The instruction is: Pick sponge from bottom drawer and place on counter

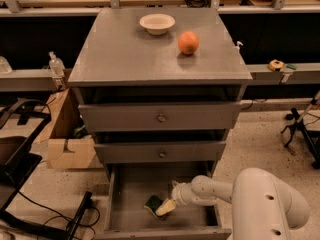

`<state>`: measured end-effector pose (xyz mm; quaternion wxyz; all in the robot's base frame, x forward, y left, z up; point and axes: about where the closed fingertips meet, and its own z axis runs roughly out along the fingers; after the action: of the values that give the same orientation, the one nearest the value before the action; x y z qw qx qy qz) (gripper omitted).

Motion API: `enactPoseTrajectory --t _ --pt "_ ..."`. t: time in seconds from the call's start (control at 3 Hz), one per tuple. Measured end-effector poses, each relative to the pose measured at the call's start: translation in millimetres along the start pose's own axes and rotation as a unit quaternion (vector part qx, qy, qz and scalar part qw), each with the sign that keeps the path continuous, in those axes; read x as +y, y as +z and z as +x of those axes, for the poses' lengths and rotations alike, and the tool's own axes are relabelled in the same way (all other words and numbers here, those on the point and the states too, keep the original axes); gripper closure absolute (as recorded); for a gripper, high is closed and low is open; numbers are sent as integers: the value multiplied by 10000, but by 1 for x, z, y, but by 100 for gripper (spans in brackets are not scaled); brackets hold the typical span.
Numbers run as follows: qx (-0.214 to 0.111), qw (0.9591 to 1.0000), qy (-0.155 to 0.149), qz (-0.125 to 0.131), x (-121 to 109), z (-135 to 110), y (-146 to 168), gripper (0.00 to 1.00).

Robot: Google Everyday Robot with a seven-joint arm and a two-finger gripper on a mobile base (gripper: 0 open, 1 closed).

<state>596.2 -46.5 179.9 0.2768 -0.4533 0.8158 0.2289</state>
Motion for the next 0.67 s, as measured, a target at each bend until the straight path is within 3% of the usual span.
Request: enactPoseTrajectory --t 0.33,0.67 --pt "10 10000 7 -5 14 22 25 0" --pt "16 9998 -99 147 24 34 52 0"
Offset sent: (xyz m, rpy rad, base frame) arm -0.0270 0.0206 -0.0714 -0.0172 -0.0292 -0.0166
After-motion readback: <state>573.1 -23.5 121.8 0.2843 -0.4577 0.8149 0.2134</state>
